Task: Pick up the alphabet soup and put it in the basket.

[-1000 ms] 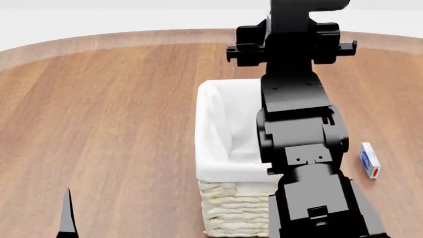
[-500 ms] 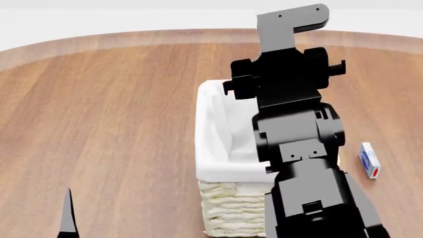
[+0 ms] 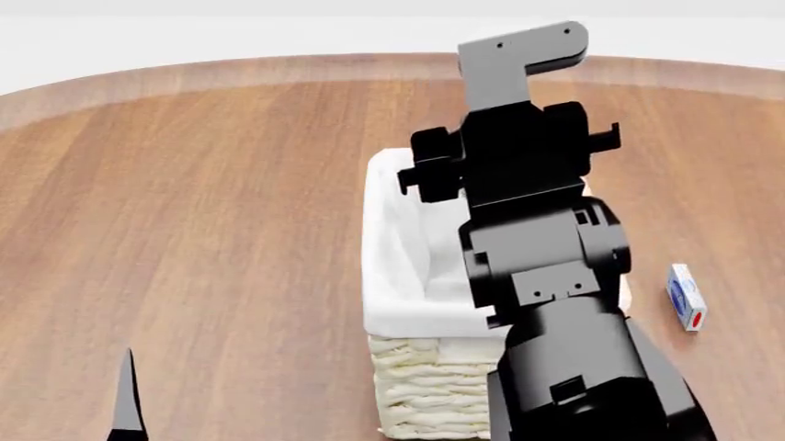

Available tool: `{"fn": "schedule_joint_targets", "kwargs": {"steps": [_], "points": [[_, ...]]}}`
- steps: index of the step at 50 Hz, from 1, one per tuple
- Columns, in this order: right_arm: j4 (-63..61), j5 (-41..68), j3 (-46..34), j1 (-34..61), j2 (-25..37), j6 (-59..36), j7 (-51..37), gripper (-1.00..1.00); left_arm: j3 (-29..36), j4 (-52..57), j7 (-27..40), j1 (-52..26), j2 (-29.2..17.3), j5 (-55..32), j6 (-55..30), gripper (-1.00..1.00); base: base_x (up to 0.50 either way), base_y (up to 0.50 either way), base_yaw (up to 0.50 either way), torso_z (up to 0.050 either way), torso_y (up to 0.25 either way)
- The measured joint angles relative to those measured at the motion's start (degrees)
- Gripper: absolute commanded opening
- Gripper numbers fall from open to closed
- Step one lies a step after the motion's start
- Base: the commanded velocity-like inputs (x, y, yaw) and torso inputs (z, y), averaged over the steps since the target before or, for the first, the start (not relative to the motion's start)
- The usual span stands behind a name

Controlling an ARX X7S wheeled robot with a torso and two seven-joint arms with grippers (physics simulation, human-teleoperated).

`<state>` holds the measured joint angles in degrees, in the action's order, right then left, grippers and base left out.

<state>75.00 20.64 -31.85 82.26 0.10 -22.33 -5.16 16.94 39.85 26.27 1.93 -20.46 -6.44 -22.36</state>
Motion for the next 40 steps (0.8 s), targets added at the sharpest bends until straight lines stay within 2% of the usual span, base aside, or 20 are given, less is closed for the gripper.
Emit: {"fn": "schedule_joint_targets", "kwargs": {"steps": [40], "points": [[0.0,-1.7,2.6,-4.0,0.0,-3.2,0.5,-1.0,0.4,-0.6,0.5,-0.3,-0.4,-0.4,0.2,1.0,0.0,0.0,0.0,0.0,0.001]]}}
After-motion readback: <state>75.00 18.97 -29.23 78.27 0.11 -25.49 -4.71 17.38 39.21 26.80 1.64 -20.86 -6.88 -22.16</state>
